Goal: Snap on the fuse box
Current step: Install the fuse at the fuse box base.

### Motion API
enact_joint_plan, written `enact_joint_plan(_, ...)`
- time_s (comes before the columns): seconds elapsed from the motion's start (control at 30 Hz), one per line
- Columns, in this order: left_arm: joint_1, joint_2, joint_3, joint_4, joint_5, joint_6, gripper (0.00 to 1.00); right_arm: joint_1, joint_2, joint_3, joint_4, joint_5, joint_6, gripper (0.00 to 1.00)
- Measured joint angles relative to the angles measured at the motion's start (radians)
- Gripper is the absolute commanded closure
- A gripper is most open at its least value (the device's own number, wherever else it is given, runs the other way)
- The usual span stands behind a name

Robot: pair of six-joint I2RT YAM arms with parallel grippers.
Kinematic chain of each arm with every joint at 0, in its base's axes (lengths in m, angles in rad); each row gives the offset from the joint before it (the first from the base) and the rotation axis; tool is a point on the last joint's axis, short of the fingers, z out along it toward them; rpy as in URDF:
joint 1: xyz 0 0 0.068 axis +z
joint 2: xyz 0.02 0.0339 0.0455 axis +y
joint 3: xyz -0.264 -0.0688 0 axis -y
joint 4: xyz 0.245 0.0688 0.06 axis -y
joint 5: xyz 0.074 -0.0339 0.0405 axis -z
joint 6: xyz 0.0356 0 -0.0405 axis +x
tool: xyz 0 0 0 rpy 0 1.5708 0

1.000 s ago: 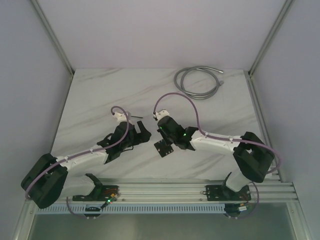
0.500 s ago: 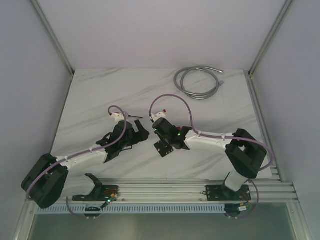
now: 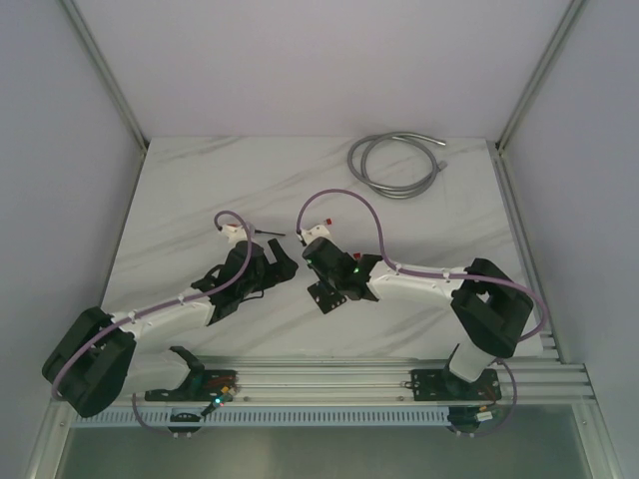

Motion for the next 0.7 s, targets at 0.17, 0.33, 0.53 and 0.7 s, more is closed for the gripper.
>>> enact_joint_plan(0.17,0.0,-0.004,0.0,-0.005,0.0,0.0,0.0,0.0,0.0,0.0,-0.001,0.016,0.001,1.0)
enact_joint_plan(0.33,0.001,-0.005,0.0,-0.008,0.0,-0.001,0.0,0.0,0.0,0.0,-0.001,0.029,0.001,1.0)
enact_joint_plan(0.53,0.001,-0.005,0.0,-0.016,0.0,-0.001,0.0,0.0,0.004,0.0,0.0,0.029,0.001,1.0)
enact_joint_plan(0.7,0.001,-0.006,0.0,-0.019,0.0,-0.001,0.0,0.0,0.014,0.001,0.0,0.032,0.001,1.0)
